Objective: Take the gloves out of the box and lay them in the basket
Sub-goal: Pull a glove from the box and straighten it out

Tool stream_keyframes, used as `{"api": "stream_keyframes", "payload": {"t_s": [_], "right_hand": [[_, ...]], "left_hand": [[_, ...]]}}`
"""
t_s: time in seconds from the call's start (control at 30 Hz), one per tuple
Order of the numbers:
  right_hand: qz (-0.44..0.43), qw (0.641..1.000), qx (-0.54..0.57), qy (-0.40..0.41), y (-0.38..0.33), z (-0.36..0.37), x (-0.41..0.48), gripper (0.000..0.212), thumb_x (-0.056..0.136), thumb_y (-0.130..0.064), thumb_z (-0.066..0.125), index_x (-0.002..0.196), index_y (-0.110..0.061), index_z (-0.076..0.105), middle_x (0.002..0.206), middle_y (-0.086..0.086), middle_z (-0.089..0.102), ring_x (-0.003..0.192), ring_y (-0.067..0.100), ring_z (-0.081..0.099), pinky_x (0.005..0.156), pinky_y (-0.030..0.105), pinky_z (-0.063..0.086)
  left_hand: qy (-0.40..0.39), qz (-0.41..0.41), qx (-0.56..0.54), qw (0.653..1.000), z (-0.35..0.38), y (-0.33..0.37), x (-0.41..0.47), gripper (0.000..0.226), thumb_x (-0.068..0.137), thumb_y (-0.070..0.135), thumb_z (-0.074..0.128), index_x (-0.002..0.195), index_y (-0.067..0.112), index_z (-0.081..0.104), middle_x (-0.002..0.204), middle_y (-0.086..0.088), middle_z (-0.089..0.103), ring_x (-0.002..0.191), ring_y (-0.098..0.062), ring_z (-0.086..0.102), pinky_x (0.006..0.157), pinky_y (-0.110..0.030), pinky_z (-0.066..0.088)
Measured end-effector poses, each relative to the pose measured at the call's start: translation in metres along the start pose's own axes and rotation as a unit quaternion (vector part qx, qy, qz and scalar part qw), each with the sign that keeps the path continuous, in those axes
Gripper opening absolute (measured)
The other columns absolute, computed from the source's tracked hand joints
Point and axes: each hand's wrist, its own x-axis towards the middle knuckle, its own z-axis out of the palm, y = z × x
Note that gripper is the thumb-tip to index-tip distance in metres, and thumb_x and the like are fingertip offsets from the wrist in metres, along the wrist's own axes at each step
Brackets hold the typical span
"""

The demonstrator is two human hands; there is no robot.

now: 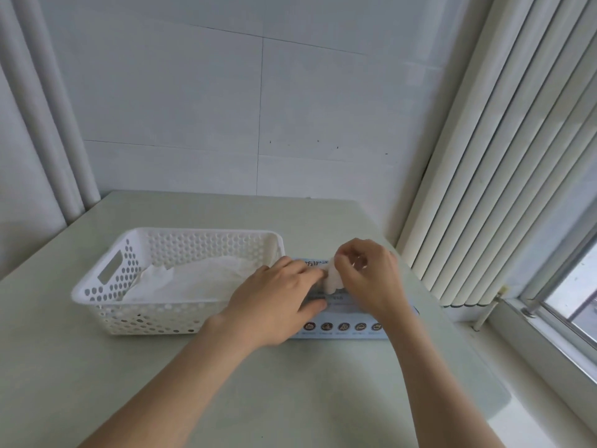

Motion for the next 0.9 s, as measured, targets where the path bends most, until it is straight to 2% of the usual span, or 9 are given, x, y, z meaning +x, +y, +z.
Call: {"api": "stream_keyframes", "payload": {"t_s": [0.07, 0.13, 0.3, 0.43, 0.53, 0.73, 0.83, 0.9], "right_hand": [[-0.021, 0.999, 0.012, 0.048, 0.000, 0.001, -0.001, 0.016, 0.089, -0.018, 0.070, 0.077, -0.027, 0.072, 0.078, -0.008, 0.066, 0.076, 0.011, 0.062, 0.070, 0.021, 0.046], [-0.036, 0.996, 0.030, 0.074, -0.001, 0.001, -0.001, 0.016, 0.091, -0.014, 0.069, 0.080, -0.025, 0.072, 0.083, -0.006, 0.066, 0.083, 0.012, 0.061, 0.071, 0.013, 0.043], [-0.022, 0.992, 0.098, 0.081, -0.009, 0.004, -0.003, 0.016, 0.099, -0.009, 0.060, 0.090, -0.020, 0.067, 0.095, -0.002, 0.066, 0.091, 0.012, 0.061, 0.076, 0.008, 0.040], [0.000, 0.982, 0.168, 0.090, -0.011, 0.004, -0.002, 0.014, 0.107, -0.016, 0.054, 0.095, -0.019, 0.062, 0.096, 0.000, 0.066, 0.089, 0.015, 0.061, 0.068, 0.014, 0.045], [0.023, 0.971, 0.216, 0.101, -0.010, 0.003, -0.002, 0.015, 0.110, -0.019, 0.050, 0.099, -0.016, 0.060, 0.091, 0.000, 0.067, 0.080, 0.012, 0.061, 0.063, 0.022, 0.048], [0.039, 0.961, 0.222, 0.163, -0.003, 0.007, 0.001, 0.016, 0.112, -0.025, 0.048, 0.101, -0.020, 0.059, 0.088, -0.004, 0.061, 0.079, 0.015, 0.057, 0.065, 0.040, 0.049], [0.046, 0.953, 0.233, 0.188, -0.005, 0.006, 0.001, 0.016, 0.111, -0.024, 0.051, 0.100, -0.018, 0.061, 0.087, -0.004, 0.062, 0.078, 0.015, 0.058, 0.067, 0.038, 0.050], [0.035, 0.956, 0.237, 0.172, -0.007, 0.005, 0.000, 0.016, 0.110, -0.022, 0.055, 0.098, -0.017, 0.065, 0.087, -0.001, 0.066, 0.079, 0.018, 0.061, 0.068, 0.035, 0.052]], "left_hand": [[-0.007, 0.000, 0.009, 1.000, 0.000, 0.000, 0.000, 0.046, 0.104, 0.060, 0.045, 0.143, 0.035, 0.048, 0.131, 0.013, 0.054, 0.129, -0.012, 0.045, 0.100, -0.040, 0.048], [-0.014, -0.001, 0.015, 1.000, 0.000, 0.001, 0.000, 0.046, 0.104, 0.059, 0.044, 0.143, 0.035, 0.047, 0.131, 0.012, 0.052, 0.128, -0.013, 0.044, 0.099, -0.040, 0.049], [-0.034, -0.003, 0.038, 0.999, -0.001, 0.003, -0.001, 0.044, 0.106, 0.057, 0.041, 0.145, 0.039, 0.045, 0.131, 0.010, 0.046, 0.129, -0.015, 0.039, 0.095, -0.039, 0.049], [-0.056, -0.003, 0.048, 0.997, -0.004, 0.005, -0.001, 0.041, 0.107, 0.056, 0.039, 0.143, 0.040, 0.048, 0.130, 0.008, 0.043, 0.128, -0.015, 0.035, 0.094, -0.039, 0.049], [-0.059, -0.006, 0.045, 0.997, -0.003, 0.004, 0.000, 0.041, 0.107, 0.057, 0.038, 0.142, 0.041, 0.052, 0.132, 0.010, 0.043, 0.131, -0.014, 0.035, 0.095, -0.040, 0.050], [-0.060, -0.007, 0.015, 0.998, -0.007, 0.004, -0.001, 0.044, 0.106, 0.059, 0.043, 0.143, 0.037, 0.051, 0.137, 0.014, 0.046, 0.134, -0.010, 0.035, 0.089, -0.035, 0.050], [-0.025, -0.022, -0.021, 0.999, -0.010, 0.005, -0.003, 0.043, 0.101, 0.059, 0.053, 0.130, 0.030, 0.038, 0.129, 0.013, 0.054, 0.121, -0.010, 0.048, 0.082, -0.039, 0.055], [-0.015, -0.039, -0.056, 0.998, -0.012, 0.008, -0.004, 0.054, 0.099, 0.057, 0.059, 0.133, 0.032, 0.027, 0.125, 0.012, 0.058, 0.110, -0.011, 0.052, 0.078, -0.040, 0.055]]}}
